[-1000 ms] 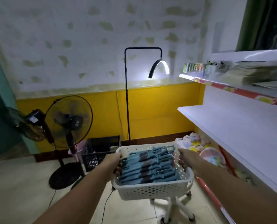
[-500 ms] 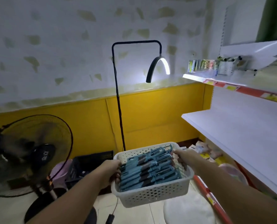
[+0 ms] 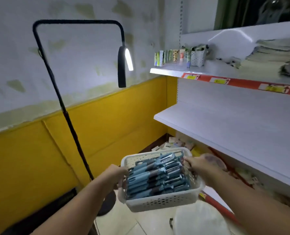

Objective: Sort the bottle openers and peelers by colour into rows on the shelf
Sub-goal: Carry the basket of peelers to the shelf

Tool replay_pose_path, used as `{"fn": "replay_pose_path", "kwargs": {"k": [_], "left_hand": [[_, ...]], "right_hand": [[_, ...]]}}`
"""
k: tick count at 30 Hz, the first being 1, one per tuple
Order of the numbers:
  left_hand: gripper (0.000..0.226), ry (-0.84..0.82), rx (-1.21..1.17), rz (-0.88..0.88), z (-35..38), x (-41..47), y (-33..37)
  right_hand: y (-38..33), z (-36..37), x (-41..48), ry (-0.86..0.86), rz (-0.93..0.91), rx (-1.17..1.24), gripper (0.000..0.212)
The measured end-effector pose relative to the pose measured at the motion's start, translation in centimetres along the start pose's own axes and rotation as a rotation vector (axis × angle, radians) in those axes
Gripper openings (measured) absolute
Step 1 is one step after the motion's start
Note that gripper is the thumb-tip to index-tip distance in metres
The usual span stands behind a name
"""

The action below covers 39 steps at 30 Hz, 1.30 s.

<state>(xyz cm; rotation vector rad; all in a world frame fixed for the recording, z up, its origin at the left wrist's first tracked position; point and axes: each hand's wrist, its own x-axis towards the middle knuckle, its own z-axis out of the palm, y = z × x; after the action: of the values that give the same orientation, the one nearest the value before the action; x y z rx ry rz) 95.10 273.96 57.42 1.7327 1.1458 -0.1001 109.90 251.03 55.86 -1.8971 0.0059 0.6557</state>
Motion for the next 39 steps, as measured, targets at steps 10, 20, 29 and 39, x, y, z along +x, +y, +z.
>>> {"fn": "replay_pose_path", "kwargs": {"k": [10,20,29,39], "left_hand": [[0.014,-0.328,0.407,0.189,8.4,8.8,10.8],[0.027,-0.377,0.335,0.287,18.1,15.9,18.8],[0.030,-0.532,0.270,0.262,26.7,28.8,22.9],[0.032,-0.604,0.246,0.200,26.7,41.9,28.5]], "right_hand": [[1.0,-7.8,5.5,0.318,0.062,0.032,0.030],[2.1,-14.3,13.7,0.584,0.129,0.226,0.032],[4.1,-16.1,25.3,0.667,0.217,0.203,0.038],[-1.5,-15.9,40.1,0.606,0.171,-0.024,0.042]]}}
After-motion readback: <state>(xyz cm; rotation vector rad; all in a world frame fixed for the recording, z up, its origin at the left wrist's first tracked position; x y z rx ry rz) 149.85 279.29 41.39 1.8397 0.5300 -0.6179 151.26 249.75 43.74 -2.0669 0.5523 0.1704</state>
